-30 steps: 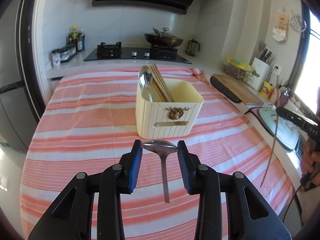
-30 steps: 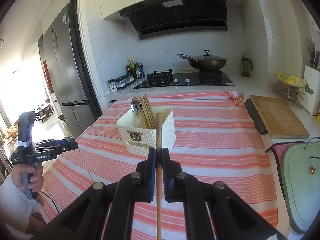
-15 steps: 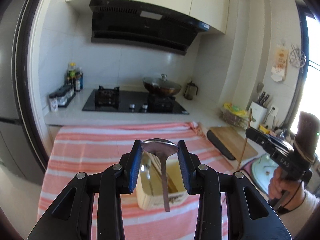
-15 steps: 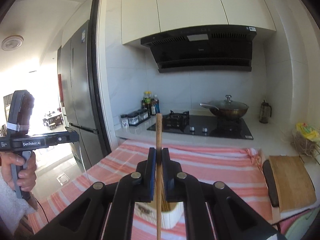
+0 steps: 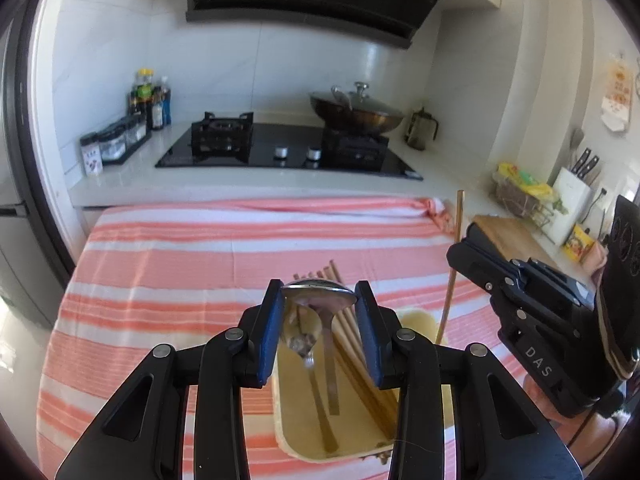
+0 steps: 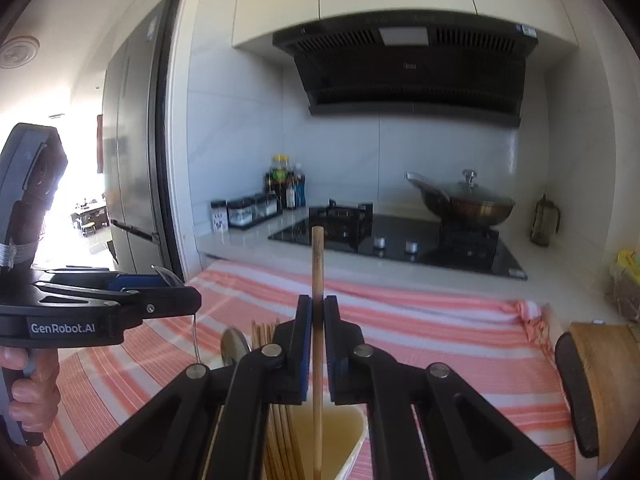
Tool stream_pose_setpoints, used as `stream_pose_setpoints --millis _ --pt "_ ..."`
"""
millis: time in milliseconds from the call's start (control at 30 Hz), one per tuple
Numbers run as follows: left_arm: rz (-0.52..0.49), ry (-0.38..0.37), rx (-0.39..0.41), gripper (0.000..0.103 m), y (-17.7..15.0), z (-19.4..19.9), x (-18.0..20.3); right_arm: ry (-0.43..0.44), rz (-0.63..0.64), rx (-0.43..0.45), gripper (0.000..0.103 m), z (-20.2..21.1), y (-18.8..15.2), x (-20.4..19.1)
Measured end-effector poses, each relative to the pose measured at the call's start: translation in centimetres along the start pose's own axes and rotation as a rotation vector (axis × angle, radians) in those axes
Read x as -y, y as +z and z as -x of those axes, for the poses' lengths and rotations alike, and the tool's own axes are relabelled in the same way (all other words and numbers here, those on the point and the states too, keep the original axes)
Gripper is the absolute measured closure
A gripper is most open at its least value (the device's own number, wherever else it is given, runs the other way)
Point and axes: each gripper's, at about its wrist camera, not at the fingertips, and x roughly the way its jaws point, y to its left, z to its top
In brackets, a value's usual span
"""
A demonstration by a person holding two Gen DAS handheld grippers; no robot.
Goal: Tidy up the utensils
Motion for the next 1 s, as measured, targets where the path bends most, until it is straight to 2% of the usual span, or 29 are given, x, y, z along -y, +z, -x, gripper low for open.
stream_pose_setpoints --millis 200,267,333,400,433,500,567,700,833,900,1000 --pt "0.009 0.035 -0.077 0.066 -1.7 -3.5 -0.7 0.052 -0.119 -0.167 0.095 -4.1 -2.9 1.5" --pt "0.017 0.044 -0.094 0.065 -1.9 -3.5 -0.9 0.032 -0.134 -0.201 0.094 -4.8 -3.4 1.6" --pt "0.014 0.045 -0.079 0.057 -2.2 -2.2 -1.2 0.033 -0.153 -0.211 0.087 -4.3 -3.2 1.6" --pt "-0.009 0.067 -0.047 0.034 -2.4 -0.1 -1.5 0.034 -0.172 -0.179 0.068 -2.4 -2.7 2.0" --pt "-0.029 0.087 -0.027 0.029 -2.7 1.3 -1.4 0.027 -0.175 -0.155 0.055 -0.9 -2.3 2.1" --pt "-0.06 0.125 0.014 0.01 -3.8 4.6 -1.0 0.009 -0.161 -0.113 0.051 2.4 -1.4 2.0" --pt "-0.061 0.143 0.041 0.002 -5.5 7.8 -0.5 -0.015 -0.147 -0.086 0.046 6.0 -0.9 1.6" --pt "0.005 0.134 0.081 0.0 -9.6 12.6 0.7 -0.049 -0.169 -0.063 0.036 12.5 -2.1 0.2" --pt "0.055 0.103 0.061 0.0 -12.7 15.6 2.1 -0.071 -0.213 -0.097 0.026 17.2 -5.0 -1.9" --pt "0.05 0.108 0.05 0.0 -13.6 16.8 2.9 -0.079 -0.217 -0.115 0.021 19.1 -6.4 -3.1" --pt "0.018 0.132 0.062 0.0 -14.6 18.5 3.9 -0.116 -0.187 -0.124 0.02 21.5 -7.5 -5.0"
